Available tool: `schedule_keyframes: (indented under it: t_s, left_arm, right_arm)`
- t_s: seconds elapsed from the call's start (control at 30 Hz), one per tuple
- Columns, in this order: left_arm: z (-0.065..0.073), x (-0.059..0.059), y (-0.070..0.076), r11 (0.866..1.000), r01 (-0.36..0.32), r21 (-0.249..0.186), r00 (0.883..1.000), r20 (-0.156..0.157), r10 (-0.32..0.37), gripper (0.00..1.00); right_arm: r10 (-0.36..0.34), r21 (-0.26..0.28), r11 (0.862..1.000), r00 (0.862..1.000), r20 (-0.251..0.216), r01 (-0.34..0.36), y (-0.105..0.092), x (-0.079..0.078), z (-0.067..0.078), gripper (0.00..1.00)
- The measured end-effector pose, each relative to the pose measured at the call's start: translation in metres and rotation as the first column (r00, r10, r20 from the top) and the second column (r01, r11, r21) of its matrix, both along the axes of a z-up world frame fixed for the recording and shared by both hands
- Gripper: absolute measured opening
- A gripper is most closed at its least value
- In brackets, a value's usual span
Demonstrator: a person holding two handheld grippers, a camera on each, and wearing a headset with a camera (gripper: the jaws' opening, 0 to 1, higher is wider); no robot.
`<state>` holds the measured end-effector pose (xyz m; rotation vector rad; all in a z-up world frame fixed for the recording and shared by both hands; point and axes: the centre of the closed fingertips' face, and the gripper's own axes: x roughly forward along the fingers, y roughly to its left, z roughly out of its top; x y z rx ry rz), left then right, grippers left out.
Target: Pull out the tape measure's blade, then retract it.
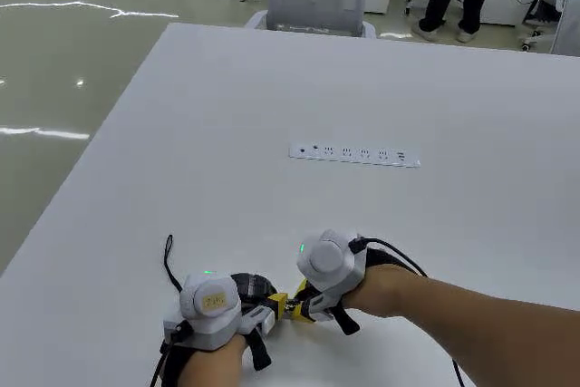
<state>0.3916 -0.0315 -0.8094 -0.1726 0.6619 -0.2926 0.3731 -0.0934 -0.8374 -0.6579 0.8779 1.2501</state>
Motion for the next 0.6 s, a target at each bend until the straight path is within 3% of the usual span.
schedule_keyframes:
  t_s: [0.6]
  left_arm:
    - [-0.0008,0.0007,0.0008,1.0,0.001,-0.016,1.0,-0.003,-0.001,0.63]
  right_arm:
    - [0.011,0.029,1.0,1.0,0.0,-0.011,0.0092,-0.0009,0.001,0.14]
